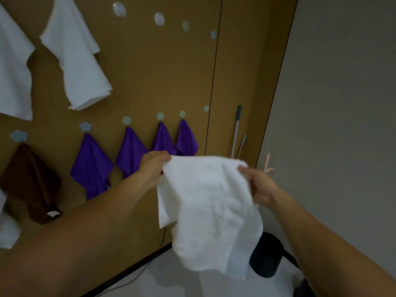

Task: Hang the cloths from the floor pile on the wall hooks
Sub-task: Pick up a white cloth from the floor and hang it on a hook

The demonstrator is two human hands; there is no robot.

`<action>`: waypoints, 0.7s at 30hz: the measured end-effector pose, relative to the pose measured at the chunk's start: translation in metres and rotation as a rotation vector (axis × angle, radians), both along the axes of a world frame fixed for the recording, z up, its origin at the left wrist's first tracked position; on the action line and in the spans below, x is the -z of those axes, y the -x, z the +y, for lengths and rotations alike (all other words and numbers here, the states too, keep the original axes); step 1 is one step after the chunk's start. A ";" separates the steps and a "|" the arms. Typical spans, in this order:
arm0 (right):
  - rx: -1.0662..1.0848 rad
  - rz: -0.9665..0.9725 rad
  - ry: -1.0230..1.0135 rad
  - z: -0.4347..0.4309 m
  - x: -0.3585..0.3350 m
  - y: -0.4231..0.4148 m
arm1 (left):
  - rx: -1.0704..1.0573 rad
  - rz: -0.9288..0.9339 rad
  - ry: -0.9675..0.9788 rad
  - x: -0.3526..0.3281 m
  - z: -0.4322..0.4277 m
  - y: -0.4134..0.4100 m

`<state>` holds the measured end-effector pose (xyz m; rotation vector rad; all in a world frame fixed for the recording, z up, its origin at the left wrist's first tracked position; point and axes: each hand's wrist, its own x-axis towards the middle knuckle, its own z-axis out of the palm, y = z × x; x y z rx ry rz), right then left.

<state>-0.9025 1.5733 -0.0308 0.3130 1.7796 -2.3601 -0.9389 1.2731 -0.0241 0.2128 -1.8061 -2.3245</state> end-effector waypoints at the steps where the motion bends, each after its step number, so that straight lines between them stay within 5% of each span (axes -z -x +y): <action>1: -0.042 -0.068 -0.108 0.000 0.010 -0.001 | 0.025 0.007 0.056 0.001 -0.003 0.001; 4: -0.007 -0.024 -0.088 0.004 0.010 0.002 | 0.136 0.033 0.190 0.002 -0.013 0.006; 7: 0.071 0.187 0.226 0.013 -0.019 0.003 | 0.193 0.104 -0.003 -0.005 -0.024 0.011; 9: 0.092 0.160 0.171 0.014 -0.019 -0.001 | 0.220 0.120 -0.015 -0.006 -0.027 0.014; 12: 0.076 -0.039 -0.186 0.009 -0.005 -0.005 | 0.283 0.018 0.503 -0.002 -0.028 0.012; 14: 0.138 -0.025 -0.183 0.008 -0.015 -0.004 | 0.393 -0.083 0.697 -0.005 -0.031 0.016; 16: 0.223 0.092 0.058 0.014 -0.030 -0.001 | 0.371 -0.049 0.612 -0.017 -0.034 0.024; 18: 0.182 0.210 0.199 0.019 -0.033 -0.004 | 0.265 0.034 0.248 -0.027 -0.037 0.027; 20: 0.022 0.165 0.064 0.017 -0.014 -0.013 | 0.352 -0.011 0.012 -0.019 -0.035 0.024; 21: -0.043 0.100 -0.038 0.015 -0.005 -0.015 | 0.402 -0.133 0.049 -0.006 -0.030 0.018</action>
